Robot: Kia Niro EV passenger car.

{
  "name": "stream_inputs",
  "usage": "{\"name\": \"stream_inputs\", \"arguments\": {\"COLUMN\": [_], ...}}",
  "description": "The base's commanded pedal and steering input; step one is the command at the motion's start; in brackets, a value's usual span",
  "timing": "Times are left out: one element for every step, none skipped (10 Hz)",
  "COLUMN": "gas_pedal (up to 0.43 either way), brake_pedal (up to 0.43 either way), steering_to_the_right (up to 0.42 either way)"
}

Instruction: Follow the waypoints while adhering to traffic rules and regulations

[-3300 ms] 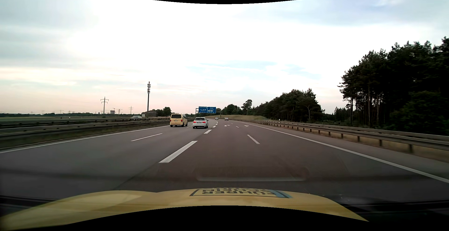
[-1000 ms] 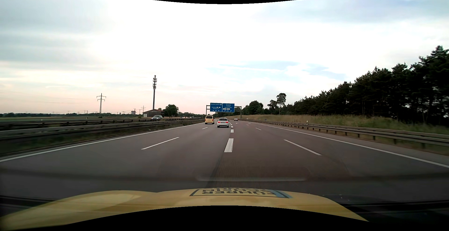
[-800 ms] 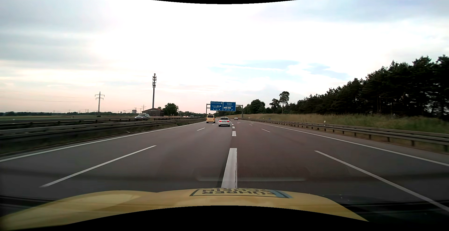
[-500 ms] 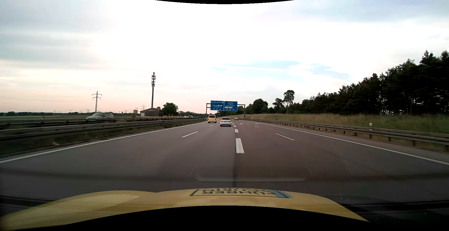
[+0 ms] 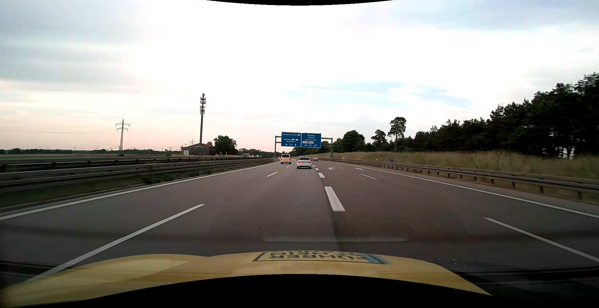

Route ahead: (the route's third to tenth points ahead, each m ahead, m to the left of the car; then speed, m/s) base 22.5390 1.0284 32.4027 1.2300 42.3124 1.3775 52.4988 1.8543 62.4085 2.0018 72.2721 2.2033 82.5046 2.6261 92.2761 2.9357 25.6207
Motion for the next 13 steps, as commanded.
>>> {"name": "stream_inputs", "arguments": {"gas_pedal": [0.138,0.138,0.138,0.138,0.138,0.138,0.13,0.118,0.098,0.098,0.087,0.087,0.087], "brake_pedal": [0.0,0.0,0.0,0.0,0.0,0.0,0.0,0.0,0.0,0.0,0.0,0.0,0.0], "steering_to_the_right": [-0.003,-0.002,-0.002,-0.002,-0.002,-0.002,-0.002,-0.002,-0.002,-0.002,-0.002,-0.003,-0.002]}}
